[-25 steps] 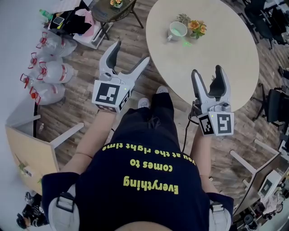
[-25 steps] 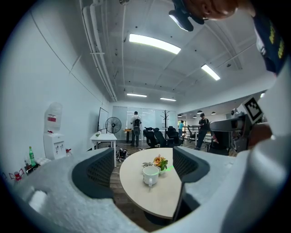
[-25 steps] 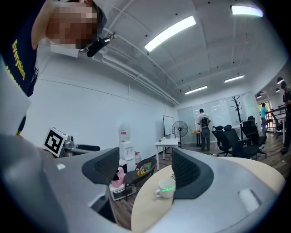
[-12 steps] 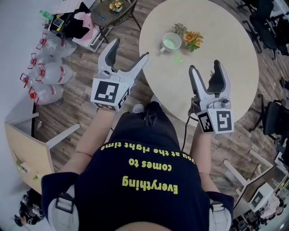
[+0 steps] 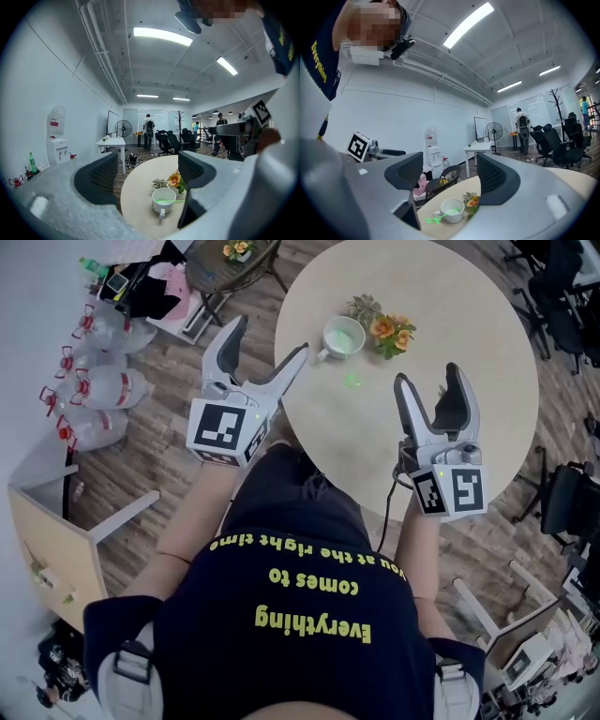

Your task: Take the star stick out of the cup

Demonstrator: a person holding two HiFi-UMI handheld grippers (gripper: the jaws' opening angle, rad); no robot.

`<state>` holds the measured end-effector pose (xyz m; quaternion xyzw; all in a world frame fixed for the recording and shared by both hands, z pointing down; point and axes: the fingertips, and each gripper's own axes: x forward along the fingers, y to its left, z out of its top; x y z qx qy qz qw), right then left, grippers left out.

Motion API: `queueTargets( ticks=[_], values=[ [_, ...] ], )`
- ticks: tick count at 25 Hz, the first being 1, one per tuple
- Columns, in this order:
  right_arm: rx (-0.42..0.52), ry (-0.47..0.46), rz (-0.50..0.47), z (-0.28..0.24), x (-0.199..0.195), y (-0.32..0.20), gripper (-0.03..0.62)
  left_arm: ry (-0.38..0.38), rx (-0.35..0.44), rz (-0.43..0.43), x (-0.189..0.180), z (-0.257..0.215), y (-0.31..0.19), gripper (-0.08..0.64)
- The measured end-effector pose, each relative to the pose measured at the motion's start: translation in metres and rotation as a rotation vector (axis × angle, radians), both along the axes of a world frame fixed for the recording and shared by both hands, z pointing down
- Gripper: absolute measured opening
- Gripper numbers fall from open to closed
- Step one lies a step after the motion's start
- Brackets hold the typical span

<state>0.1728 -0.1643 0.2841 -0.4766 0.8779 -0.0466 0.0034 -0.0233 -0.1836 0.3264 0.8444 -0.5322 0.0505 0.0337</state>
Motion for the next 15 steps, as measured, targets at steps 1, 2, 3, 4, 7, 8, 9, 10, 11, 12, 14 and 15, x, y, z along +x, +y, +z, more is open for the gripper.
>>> queueTargets(
  ticks=[1,2,3,4,7,8,9,10,11,12,14,15],
  values=[
    [-0.005,0.001,0.002,0.001,0.001,-0.003,0.356,-0.001,-0.004,0.004,0.002,0.001,-0.004,0.406],
    [-0.011,0.003,0.006,0.003,0.001,-0.005,0.354,-0.001,-0.007,0.011,0.003,0.002,-0.007,0.405],
    [-0.018,0.005,0.011,0.005,0.001,-0.008,0.354,0.0,-0.01,0.019,0.004,0.003,-0.011,0.405],
    [-0.024,0.008,0.018,0.007,0.001,-0.011,0.354,0.002,-0.013,0.029,0.005,0.005,-0.016,0.407],
    [-0.043,0.014,0.048,0.013,-0.002,-0.02,0.354,0.009,-0.03,0.072,0.008,0.01,-0.031,0.405],
    [-0.051,0.013,0.061,0.015,-0.003,-0.023,0.354,0.011,-0.037,0.089,0.009,0.012,-0.035,0.407],
    [-0.059,0.012,0.073,0.017,-0.005,-0.025,0.354,0.012,-0.042,0.107,0.01,0.014,-0.038,0.407],
    [-0.069,0.009,0.085,0.02,-0.006,-0.026,0.353,0.012,-0.045,0.125,0.011,0.015,-0.041,0.406],
    [-0.08,0.006,0.094,0.022,-0.009,-0.027,0.351,0.01,-0.046,0.141,0.011,0.015,-0.044,0.405],
    [-0.092,0.002,0.101,0.026,-0.011,-0.029,0.351,0.008,-0.048,0.154,0.011,0.016,-0.048,0.407],
    [-0.116,-0.002,0.113,0.032,-0.016,-0.032,0.347,0.009,-0.053,0.173,0.009,0.019,-0.054,0.405],
    [-0.128,-0.002,0.119,0.036,-0.018,-0.033,0.343,0.009,-0.055,0.181,0.008,0.02,-0.057,0.405]
  ],
)
